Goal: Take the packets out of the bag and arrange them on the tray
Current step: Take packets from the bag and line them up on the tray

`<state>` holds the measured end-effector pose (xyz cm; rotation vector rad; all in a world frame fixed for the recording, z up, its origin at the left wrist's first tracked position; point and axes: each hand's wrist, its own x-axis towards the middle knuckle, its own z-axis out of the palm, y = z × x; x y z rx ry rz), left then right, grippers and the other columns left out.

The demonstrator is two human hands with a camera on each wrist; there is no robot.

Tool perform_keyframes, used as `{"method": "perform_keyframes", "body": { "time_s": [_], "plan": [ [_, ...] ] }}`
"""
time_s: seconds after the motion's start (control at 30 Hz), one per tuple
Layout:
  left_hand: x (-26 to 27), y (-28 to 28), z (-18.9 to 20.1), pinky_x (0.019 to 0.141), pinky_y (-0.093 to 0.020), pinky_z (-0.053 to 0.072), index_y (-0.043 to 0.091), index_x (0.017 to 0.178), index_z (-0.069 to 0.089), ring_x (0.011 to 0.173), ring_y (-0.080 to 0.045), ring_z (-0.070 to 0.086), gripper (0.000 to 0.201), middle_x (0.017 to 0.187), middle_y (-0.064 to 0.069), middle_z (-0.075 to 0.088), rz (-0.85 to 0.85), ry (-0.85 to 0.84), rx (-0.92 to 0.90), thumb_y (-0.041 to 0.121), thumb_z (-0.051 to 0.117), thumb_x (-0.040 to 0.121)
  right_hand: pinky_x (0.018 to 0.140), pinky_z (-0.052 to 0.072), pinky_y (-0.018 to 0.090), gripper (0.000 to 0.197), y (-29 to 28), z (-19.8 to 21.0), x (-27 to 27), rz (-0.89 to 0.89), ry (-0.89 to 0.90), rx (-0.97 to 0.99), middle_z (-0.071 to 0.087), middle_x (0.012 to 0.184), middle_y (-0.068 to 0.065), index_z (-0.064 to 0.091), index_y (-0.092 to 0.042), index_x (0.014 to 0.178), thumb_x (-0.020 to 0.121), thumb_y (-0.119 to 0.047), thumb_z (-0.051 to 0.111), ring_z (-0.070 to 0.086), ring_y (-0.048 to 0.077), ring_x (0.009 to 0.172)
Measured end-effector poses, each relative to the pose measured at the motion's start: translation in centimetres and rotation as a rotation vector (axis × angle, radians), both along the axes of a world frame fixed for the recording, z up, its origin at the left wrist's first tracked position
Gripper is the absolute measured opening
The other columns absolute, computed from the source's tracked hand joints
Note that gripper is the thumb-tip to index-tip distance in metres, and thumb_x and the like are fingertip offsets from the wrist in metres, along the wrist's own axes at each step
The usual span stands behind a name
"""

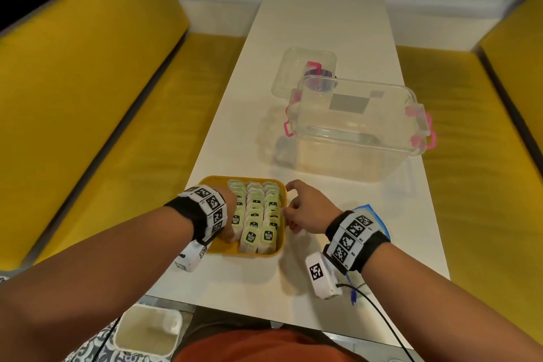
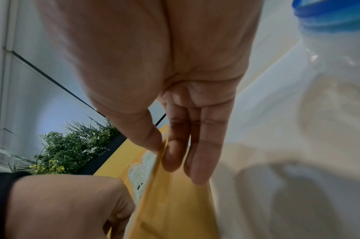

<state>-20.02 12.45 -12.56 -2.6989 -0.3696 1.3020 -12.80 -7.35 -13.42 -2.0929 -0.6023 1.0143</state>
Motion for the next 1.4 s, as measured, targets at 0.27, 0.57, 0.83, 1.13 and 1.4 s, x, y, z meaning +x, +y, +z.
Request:
{"method": "perform_keyframes", "body": {
  "time_s": [0.27, 0.57, 0.83, 1.13, 1.4],
  "plan": [
    [0.8, 0.8, -0.7, 0.071, -0.035, 0.056, 0.023, 0.068, 0.049, 0.068, -0.021, 0.062, 0.067, 0.067, 0.004, 0.059, 0.035, -0.086, 0.026, 0.085, 0.062, 0.046, 0.067, 0.062, 0.041, 0.048, -0.1, -0.2, 0.1, -0.001, 0.007, 0.011, 0.071, 0.076, 0.010, 0.036, -0.015, 0.133, 0.091, -0.012, 0.060, 0.069, 0.024, 0.064],
    [2.0, -1.6, 4.6, 0.062, -0.029, 0.047, 0.018, 0.070, 0.049, 0.069, -0.018, 0.058, 0.052, 0.069, 0.003, 0.056, 0.043, -0.290, 0.049, 0.067, 0.067, 0.073, 0.054, 0.056, 0.032, 0.034, -3.5, 1.1, 1.6, -0.081, -0.152, 0.078, 0.072, 0.081, 0.001, 0.044, -0.016, 0.129, 0.097, -0.020, 0.053, 0.063, 0.017, 0.055],
    [4.8, -11.9, 5.8, 0.080, -0.032, 0.049, 0.022, 0.096, 0.067, 0.091, -0.016, 0.060, 0.020, 0.095, 0.004, 0.067, -0.115, -0.560, -0.452, 0.041, 0.061, 0.089, 0.075, 0.037, 0.024, 0.019, -12.2, 1.3, 3.4, -0.270, -0.516, 0.023, 0.060, 0.095, -0.001, 0.065, -0.022, 0.104, 0.090, -0.013, 0.057, 0.052, 0.010, 0.076],
    [5.5, -19.1, -0.5, 0.096, -0.035, 0.045, 0.029, 0.123, 0.057, 0.114, -0.025, 0.056, 0.034, 0.129, -0.004, 0.053, -0.104, -0.470, -0.493, 0.023, 0.060, 0.090, 0.095, 0.045, 0.029, 0.039, -18.4, -2.2, 2.1, -0.147, -0.357, -0.178, 0.053, 0.126, 0.009, 0.058, -0.029, 0.127, 0.089, -0.021, 0.064, 0.059, 0.026, 0.107],
    [5.0, -20.2, -2.4, 0.087, -0.025, 0.047, 0.025, 0.130, 0.049, 0.110, -0.022, 0.060, 0.053, 0.123, -0.004, 0.062, 0.187, -0.668, -0.737, 0.010, 0.065, 0.082, 0.091, 0.054, 0.032, 0.059, -19.6, -3.6, 2.0, -0.285, -0.247, 0.095, 0.063, 0.128, 0.001, 0.056, -0.021, 0.135, 0.081, 0.004, 0.058, 0.065, 0.017, 0.097]
  ]
}}
